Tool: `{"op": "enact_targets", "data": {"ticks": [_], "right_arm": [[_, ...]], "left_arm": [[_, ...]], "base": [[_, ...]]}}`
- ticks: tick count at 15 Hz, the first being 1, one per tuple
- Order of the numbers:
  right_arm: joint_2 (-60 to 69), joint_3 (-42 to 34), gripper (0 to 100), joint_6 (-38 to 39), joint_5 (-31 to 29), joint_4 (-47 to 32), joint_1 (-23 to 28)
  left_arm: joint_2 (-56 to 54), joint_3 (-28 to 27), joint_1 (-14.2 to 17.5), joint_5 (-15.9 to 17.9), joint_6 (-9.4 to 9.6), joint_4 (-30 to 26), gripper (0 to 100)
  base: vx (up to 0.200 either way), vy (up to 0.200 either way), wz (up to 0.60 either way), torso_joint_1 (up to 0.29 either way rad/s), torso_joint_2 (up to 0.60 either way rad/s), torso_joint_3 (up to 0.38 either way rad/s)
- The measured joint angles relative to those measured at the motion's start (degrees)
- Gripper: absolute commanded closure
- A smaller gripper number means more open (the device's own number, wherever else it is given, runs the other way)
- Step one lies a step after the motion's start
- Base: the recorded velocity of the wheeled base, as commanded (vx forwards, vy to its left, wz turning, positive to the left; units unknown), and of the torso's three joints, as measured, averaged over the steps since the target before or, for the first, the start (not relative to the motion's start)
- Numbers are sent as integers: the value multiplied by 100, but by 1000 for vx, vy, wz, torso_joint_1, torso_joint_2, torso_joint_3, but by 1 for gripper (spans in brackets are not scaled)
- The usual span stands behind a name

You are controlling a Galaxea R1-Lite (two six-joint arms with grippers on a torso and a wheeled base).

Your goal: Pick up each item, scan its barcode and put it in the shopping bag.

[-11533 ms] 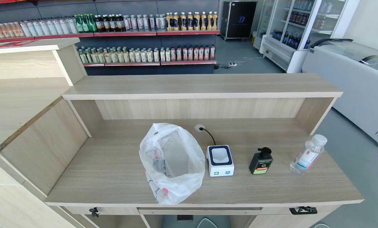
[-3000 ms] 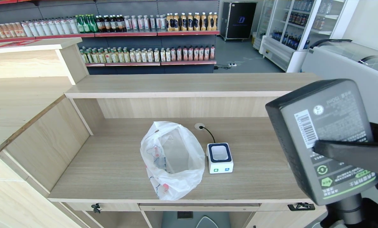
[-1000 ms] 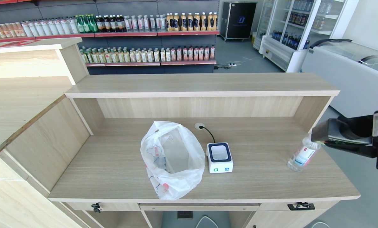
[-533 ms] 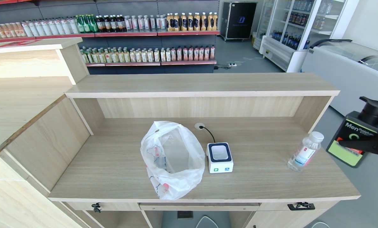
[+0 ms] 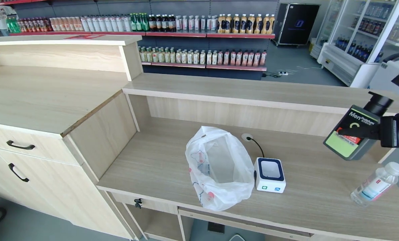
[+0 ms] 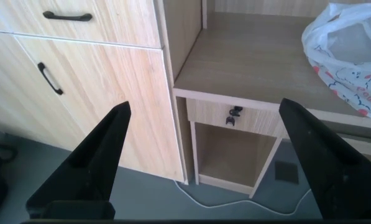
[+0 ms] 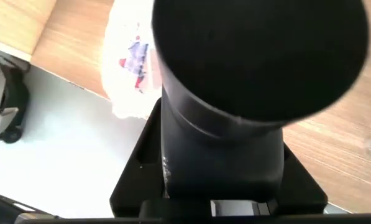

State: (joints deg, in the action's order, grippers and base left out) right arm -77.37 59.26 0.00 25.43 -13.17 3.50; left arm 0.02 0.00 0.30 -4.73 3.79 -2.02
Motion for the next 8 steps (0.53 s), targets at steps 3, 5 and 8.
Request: {"op": "enact_targets", "data": {"ticks": [3, 5, 8], "right_arm": [[-422, -363, 100, -155, 1106, 154, 151], [-697, -660, 100, -700, 1517, 335, 433], [-1201, -614, 100, -939, 2293, 338, 895]], "left_arm": [[0, 0, 5, 2, 1, 0, 0], [0, 0, -1, 0, 0, 2, 0], [0, 0, 0, 0, 0, 0, 0]], "base": [[0, 0, 0, 0, 0, 0], [0, 0, 0, 0, 0, 0], [0, 0, 0, 0, 0, 0]]}}
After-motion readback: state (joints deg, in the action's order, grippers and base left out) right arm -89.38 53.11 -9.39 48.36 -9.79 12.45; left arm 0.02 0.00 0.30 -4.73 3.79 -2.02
